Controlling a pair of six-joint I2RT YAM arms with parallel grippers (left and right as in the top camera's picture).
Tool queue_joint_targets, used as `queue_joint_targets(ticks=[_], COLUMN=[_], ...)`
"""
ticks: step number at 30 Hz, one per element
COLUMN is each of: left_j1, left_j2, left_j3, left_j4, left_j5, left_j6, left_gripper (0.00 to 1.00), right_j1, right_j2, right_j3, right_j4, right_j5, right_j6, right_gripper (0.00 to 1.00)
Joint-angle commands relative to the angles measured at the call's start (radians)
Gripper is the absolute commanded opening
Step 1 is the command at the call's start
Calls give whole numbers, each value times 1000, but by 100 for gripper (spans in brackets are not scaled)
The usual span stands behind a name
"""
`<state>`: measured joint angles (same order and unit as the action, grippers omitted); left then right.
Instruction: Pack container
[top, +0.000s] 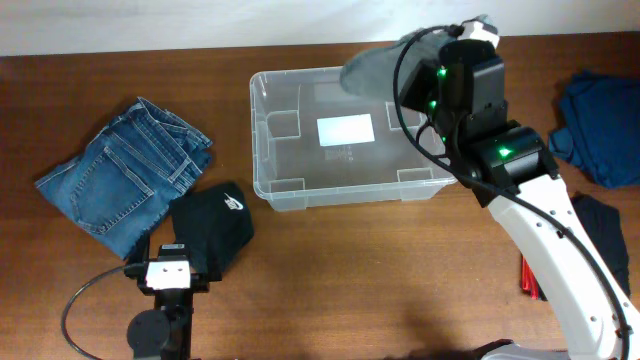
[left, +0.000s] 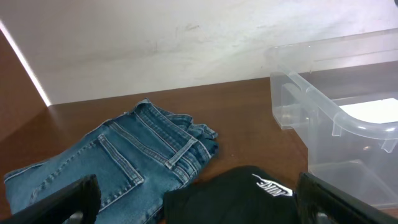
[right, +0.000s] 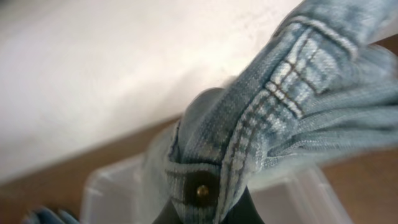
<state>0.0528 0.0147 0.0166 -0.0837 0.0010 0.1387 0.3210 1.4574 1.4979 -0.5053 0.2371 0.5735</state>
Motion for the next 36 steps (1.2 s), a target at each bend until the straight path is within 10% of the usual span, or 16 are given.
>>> queue_joint_targets(ticks=[1, 36], left_j1=[4, 4], left_j2=[-8, -8], left_j3=[-7, -7], left_j4=[1, 1], left_j5=[11, 11], left_j6=[16, 16], left_gripper=[100, 100], right_j1=[-7, -40], right_j2=[-23, 122], right_j3=[27, -40], right_j4=[80, 219], right_j5=[10, -2], right_j6=[159, 30], right_gripper=[4, 4])
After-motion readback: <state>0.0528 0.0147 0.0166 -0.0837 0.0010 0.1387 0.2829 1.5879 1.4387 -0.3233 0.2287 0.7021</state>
